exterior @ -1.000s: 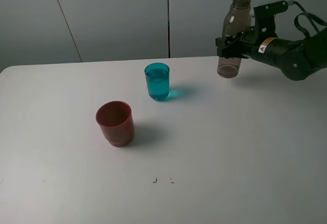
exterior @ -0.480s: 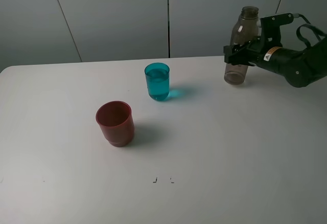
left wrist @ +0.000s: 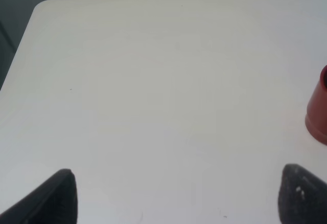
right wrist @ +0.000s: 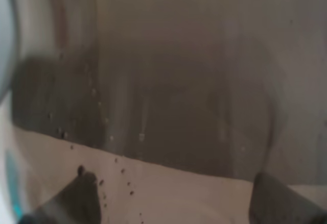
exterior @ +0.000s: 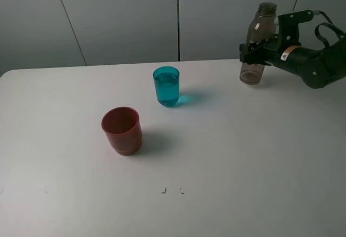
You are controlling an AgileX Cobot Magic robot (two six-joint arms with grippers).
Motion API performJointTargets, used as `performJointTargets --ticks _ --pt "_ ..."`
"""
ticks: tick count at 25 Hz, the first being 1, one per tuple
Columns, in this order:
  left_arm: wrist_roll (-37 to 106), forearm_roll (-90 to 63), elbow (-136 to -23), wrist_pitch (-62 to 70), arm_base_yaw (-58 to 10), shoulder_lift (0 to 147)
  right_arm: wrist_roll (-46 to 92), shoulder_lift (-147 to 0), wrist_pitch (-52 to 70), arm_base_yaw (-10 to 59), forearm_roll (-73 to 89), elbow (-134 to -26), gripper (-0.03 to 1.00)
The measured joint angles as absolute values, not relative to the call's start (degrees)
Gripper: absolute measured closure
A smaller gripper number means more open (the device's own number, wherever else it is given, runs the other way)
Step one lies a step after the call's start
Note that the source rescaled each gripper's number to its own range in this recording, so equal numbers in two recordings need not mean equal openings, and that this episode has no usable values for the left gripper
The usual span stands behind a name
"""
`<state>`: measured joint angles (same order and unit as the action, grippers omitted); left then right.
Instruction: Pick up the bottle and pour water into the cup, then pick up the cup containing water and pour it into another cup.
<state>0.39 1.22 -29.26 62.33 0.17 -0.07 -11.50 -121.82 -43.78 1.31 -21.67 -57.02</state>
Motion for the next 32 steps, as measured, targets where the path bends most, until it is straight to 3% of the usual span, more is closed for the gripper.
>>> performJointTargets --ticks 18,19,20,22,23,26,32 --pt "0.4 1.2 -29.3 62.3 0.2 -0.1 -12.0 -124.5 -44.2 1.2 -22.7 -57.9 0.94" --pt "0.4 1.2 -29.3 62.3 0.2 -0.1 -12.5 -124.5 -44.2 1.2 -23.0 -57.9 0.88" --pt "0.4 1.2 -29.3 62.3 0.2 -0.1 -13.1 -124.5 -44.2 1.2 -23.2 -57.9 0.71" --pt "0.0 1.2 -29.3 62.3 0.2 -0.1 -14.0 -124.5 -43.9 1.2 -23.4 -57.9 0.21" --pt "0.0 1.2 -29.3 62.3 0.2 -0.1 -14.3 -124.5 -43.5 1.2 -23.4 -57.9 0.07" --pt "0.0 1.2 -29.3 62.3 0.2 -0.1 -14.7 -123.8 -41.0 1.2 -24.3 -57.9 -0.03" --pt "0.0 1.2 -29.3 62.3 0.2 -0.1 -15.1 -119.6 -36.9 1.2 -24.9 -55.6 -0.03"
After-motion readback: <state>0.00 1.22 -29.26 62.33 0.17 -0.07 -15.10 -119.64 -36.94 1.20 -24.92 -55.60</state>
